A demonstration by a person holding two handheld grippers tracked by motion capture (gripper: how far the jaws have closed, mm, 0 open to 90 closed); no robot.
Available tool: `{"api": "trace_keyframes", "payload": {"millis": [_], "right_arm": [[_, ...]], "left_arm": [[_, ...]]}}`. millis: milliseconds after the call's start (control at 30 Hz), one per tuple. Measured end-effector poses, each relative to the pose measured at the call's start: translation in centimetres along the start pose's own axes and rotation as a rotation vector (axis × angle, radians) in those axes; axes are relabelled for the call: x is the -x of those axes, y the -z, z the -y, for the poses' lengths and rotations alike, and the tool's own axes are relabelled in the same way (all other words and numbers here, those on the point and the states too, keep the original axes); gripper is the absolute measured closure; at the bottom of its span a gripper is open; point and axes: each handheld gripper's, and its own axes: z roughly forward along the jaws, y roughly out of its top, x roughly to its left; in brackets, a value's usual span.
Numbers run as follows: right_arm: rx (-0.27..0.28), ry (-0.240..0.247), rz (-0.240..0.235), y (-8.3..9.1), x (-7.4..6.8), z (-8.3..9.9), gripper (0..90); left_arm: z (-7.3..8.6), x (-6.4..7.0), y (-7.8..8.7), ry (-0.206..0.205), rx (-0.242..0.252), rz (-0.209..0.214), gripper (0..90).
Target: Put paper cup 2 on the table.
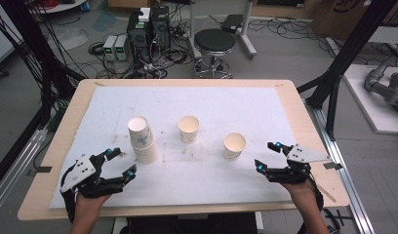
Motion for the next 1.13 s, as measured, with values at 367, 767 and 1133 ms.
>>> {"api": "trace_keyframes", "payload": {"millis": [367,767,1133], "right_arm": [[0.009,-0.005,0.017,0.6,-0.3,0.1,21.7],[0.007,0.003,0.013,0.4,-0.4,0.1,21.7],[0.012,0.007,0.014,0.4,-0.3,0.1,21.7]], "left_arm": [[0.6,-1.4,1.1,0.015,0.014,-0.085,18.3],[0.7,-1.1,1.0,0.014,0.010,-0.083,18.4],[0.7,-0.9,1.1,0.010,0.010,-0.091,18.4]]}}
